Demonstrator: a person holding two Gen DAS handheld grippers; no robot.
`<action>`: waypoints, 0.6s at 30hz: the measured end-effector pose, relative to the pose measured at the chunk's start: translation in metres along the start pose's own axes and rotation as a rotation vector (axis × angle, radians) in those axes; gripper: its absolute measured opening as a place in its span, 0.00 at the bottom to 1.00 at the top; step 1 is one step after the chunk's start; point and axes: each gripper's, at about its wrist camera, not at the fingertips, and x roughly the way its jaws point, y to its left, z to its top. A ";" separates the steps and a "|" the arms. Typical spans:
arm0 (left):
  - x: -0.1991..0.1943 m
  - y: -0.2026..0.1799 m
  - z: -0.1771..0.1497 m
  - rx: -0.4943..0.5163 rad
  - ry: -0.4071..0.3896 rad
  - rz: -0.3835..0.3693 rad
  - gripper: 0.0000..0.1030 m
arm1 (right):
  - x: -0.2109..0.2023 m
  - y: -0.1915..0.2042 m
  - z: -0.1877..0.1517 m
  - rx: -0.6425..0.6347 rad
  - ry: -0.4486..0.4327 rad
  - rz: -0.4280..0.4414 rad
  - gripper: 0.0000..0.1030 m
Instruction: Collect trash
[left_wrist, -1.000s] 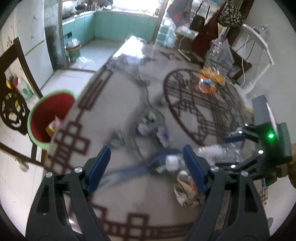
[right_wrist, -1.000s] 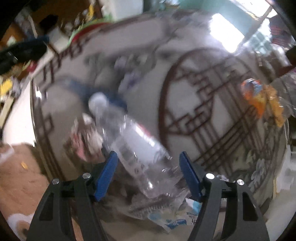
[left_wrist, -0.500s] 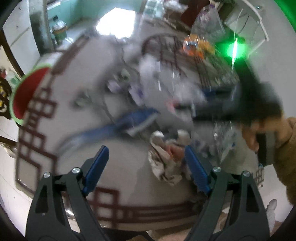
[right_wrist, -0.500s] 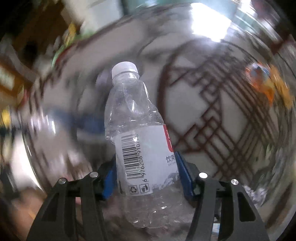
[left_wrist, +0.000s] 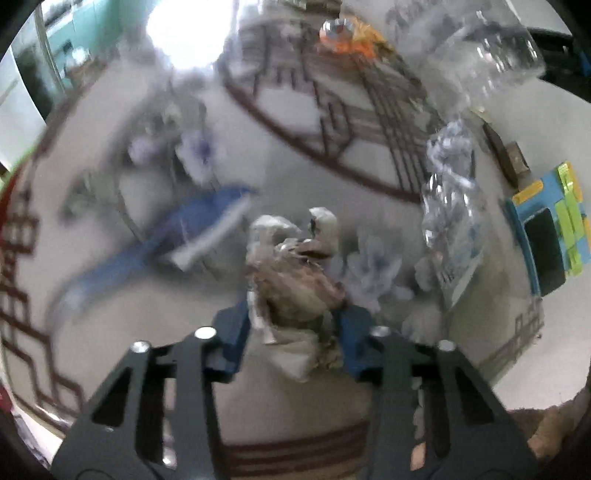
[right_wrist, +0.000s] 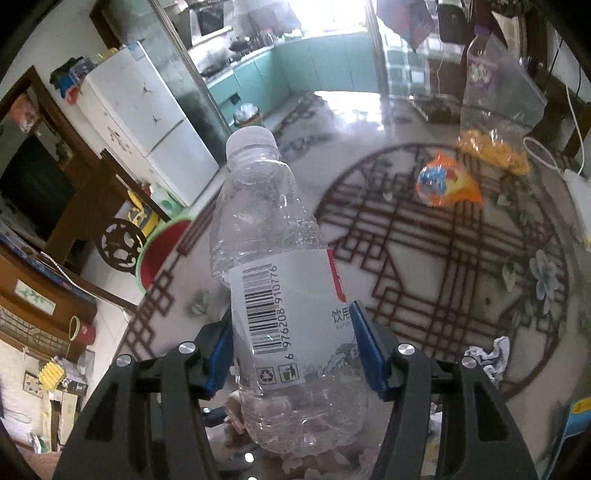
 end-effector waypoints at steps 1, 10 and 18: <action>-0.007 0.002 0.003 -0.007 -0.023 0.012 0.33 | -0.004 0.001 -0.002 0.002 -0.009 0.001 0.55; -0.098 0.044 0.043 -0.154 -0.290 0.163 0.33 | -0.031 -0.001 0.018 0.022 -0.136 -0.016 0.52; -0.144 0.043 0.065 -0.163 -0.417 0.225 0.33 | 0.002 0.012 0.014 -0.108 -0.002 -0.036 0.19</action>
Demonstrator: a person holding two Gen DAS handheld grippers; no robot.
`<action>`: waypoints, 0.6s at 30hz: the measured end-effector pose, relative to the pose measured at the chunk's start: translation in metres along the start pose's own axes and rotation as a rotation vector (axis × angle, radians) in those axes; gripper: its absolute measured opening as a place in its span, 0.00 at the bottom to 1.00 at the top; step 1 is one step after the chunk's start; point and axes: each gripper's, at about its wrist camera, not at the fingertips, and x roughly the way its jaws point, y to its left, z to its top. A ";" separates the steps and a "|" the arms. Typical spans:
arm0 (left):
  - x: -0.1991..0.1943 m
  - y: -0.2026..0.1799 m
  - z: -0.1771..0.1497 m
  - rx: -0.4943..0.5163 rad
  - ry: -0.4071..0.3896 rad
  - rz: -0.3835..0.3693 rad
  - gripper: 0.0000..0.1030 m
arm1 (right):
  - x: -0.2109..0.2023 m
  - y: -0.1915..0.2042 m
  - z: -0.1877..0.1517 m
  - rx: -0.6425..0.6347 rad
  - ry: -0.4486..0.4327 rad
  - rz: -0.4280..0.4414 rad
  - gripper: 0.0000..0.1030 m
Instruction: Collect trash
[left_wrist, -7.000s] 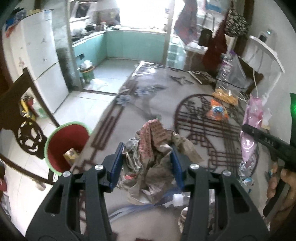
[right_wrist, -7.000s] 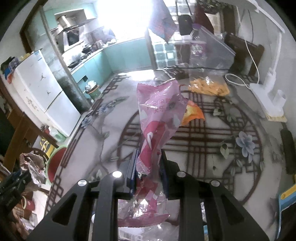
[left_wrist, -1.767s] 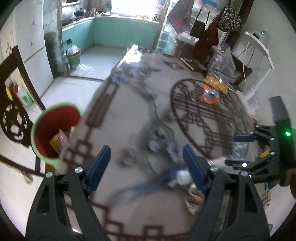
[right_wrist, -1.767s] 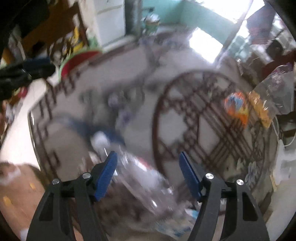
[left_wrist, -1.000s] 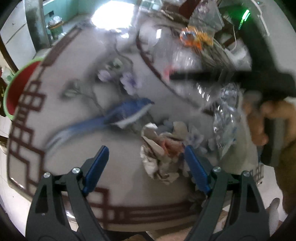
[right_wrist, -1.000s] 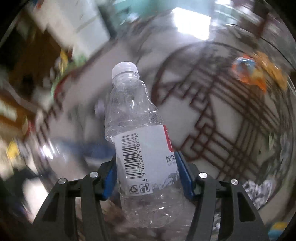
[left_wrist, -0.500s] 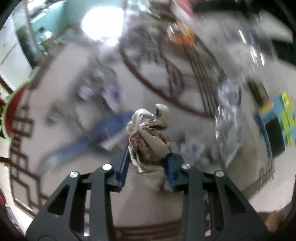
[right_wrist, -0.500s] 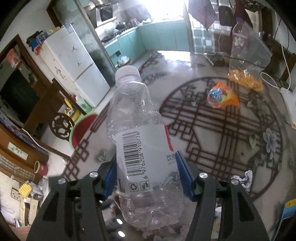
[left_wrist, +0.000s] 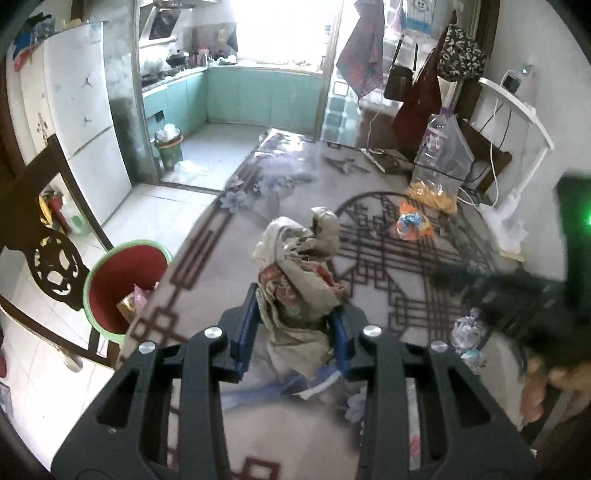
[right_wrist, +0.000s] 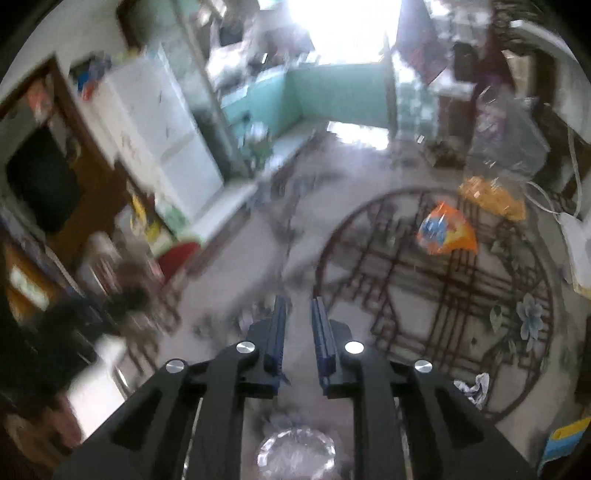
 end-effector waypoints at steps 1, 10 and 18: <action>-0.002 0.001 -0.001 -0.001 0.002 0.000 0.34 | 0.006 -0.004 -0.005 0.005 0.021 -0.008 0.25; 0.007 0.011 -0.012 -0.046 0.041 0.001 0.34 | 0.005 -0.004 -0.069 -0.134 0.250 0.046 0.79; 0.009 0.011 -0.003 -0.021 0.024 0.028 0.34 | 0.051 0.033 -0.137 -0.262 0.454 -0.036 0.79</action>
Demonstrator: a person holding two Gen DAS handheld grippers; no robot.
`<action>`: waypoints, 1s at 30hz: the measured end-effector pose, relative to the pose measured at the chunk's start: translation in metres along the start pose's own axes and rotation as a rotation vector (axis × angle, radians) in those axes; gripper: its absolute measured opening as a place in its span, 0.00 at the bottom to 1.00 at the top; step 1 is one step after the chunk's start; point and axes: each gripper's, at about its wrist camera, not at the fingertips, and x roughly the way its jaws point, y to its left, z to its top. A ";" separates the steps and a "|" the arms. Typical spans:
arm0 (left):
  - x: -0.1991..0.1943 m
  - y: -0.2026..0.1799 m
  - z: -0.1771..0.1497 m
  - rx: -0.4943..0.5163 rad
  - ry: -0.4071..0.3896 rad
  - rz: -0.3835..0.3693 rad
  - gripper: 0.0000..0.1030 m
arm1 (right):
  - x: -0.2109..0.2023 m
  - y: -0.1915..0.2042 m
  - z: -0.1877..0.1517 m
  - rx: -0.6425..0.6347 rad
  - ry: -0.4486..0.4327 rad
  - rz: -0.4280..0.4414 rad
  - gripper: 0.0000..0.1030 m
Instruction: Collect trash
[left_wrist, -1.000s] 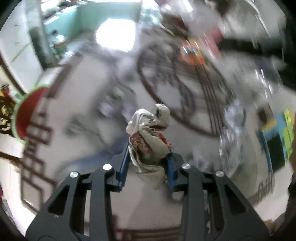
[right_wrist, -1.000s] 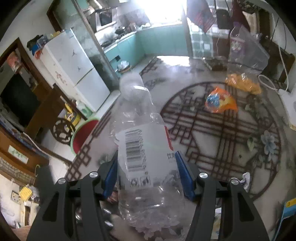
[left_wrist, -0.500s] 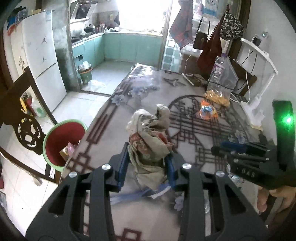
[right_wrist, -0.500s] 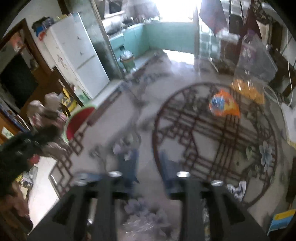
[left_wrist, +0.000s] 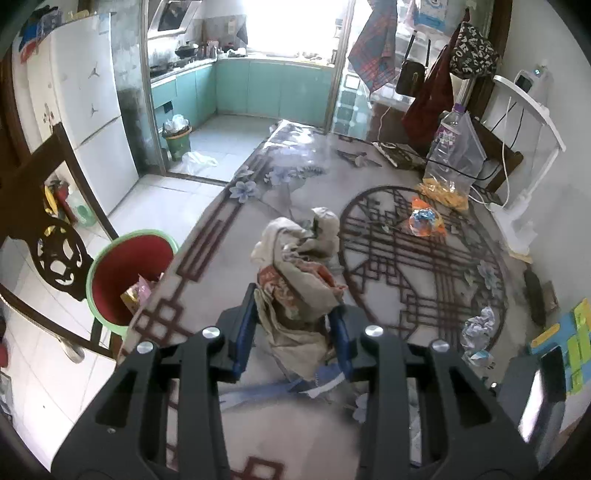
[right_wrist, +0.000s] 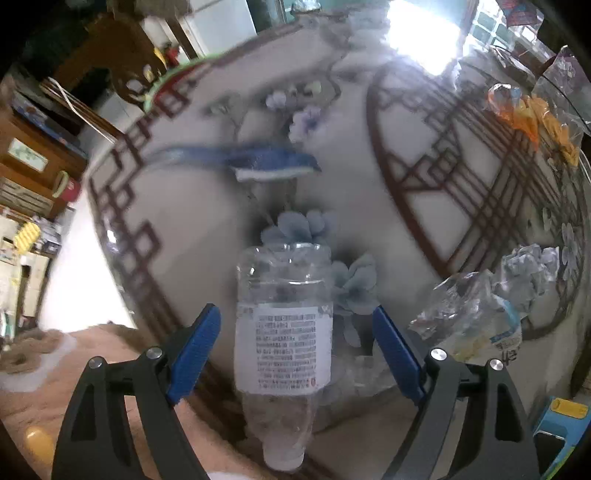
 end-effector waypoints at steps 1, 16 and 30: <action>0.000 0.000 0.001 0.002 -0.002 0.002 0.34 | 0.004 0.000 0.001 -0.003 0.017 -0.010 0.79; -0.018 0.012 0.019 -0.001 -0.072 0.039 0.34 | -0.048 -0.026 0.048 0.102 -0.270 0.008 0.53; -0.023 0.029 0.006 -0.042 -0.051 0.069 0.34 | -0.103 -0.051 0.096 0.203 -0.492 0.003 0.53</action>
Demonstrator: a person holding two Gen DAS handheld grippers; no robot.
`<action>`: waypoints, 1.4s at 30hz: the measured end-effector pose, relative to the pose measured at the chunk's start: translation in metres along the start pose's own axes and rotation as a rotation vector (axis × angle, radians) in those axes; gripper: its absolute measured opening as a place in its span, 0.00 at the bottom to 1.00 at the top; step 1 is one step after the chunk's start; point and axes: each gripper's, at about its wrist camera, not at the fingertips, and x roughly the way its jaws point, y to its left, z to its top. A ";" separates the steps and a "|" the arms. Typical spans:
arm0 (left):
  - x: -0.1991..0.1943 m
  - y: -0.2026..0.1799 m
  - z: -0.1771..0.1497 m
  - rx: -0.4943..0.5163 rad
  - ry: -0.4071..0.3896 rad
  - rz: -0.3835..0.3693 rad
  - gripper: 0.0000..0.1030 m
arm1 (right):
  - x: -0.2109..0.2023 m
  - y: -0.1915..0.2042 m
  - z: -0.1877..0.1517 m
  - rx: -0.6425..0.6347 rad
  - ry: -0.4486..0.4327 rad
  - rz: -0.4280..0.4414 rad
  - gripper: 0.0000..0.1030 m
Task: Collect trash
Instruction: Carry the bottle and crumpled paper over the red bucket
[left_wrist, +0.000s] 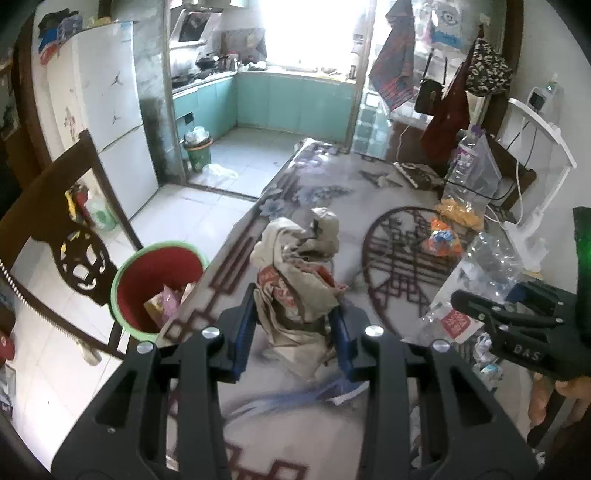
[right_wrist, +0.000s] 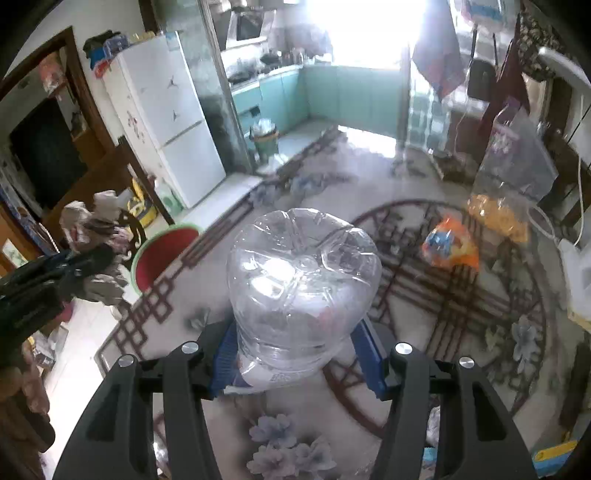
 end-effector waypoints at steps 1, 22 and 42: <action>-0.001 0.004 -0.003 -0.011 0.003 0.005 0.34 | 0.003 0.001 -0.002 0.004 0.011 0.004 0.53; 0.022 0.059 0.016 -0.003 0.002 -0.004 0.34 | 0.026 0.039 0.003 0.060 0.017 -0.025 0.53; 0.081 0.158 0.077 0.124 0.028 -0.130 0.34 | 0.072 0.138 0.071 0.154 -0.034 -0.129 0.53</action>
